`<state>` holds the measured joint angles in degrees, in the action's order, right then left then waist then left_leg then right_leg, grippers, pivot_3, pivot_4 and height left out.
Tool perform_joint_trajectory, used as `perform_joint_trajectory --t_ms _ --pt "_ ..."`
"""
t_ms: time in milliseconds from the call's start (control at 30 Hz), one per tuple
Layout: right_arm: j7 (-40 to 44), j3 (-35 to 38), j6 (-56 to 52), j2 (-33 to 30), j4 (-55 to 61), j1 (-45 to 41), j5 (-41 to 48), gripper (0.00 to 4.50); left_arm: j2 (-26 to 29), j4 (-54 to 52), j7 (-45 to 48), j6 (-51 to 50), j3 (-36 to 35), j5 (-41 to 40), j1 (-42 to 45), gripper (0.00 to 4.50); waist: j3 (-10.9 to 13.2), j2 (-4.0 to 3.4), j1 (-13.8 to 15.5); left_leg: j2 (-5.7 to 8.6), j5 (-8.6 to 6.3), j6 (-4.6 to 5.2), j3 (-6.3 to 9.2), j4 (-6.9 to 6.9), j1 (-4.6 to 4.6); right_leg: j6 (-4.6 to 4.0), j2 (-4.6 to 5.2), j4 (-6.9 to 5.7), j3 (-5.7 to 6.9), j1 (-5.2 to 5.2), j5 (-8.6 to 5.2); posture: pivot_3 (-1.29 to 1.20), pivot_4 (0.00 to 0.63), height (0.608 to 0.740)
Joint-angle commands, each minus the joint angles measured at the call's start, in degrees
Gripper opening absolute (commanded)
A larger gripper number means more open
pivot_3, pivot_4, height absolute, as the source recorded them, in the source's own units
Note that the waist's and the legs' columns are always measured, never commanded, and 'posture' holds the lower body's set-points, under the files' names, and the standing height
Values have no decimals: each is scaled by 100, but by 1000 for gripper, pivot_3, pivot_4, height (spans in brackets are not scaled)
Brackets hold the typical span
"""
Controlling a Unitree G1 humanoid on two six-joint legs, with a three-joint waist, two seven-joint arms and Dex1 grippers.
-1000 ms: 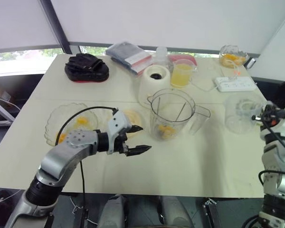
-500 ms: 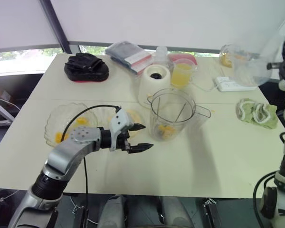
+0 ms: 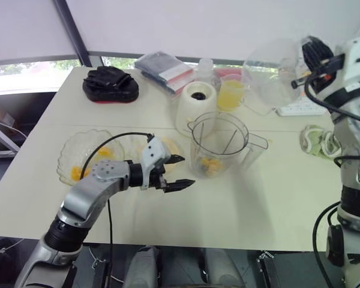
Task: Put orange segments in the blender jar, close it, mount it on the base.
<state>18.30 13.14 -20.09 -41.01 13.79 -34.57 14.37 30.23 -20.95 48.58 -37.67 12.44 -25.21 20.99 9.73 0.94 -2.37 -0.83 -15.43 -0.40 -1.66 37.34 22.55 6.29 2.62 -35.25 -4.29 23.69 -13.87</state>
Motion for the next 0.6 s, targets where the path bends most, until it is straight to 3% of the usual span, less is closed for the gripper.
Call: perform_joint_trajectory --t_ms 33,400,600 --pt "210 -81 370 -201 413 65 -317 35 -10 -84 11 144 -44 20 46 3969 0 0 -1 0 0 0 0 0 0 0 0 0 1 0 0 0 150 740" --pt "707 -529 1110 -478 833 584 -1252 35 -19 95 123 284 4 126 121 3969 0 1 -1 0 0 0 -1 2 0 0 -1 0 1 0 0 0 150 740" --pt "958 -844 2216 -890 729 914 -2186 35 -42 144 158 335 27 144 137 3969 2 4 2 2 0 0 -2 3 -1 -1 0 0 1 -1 0 0 150 740"
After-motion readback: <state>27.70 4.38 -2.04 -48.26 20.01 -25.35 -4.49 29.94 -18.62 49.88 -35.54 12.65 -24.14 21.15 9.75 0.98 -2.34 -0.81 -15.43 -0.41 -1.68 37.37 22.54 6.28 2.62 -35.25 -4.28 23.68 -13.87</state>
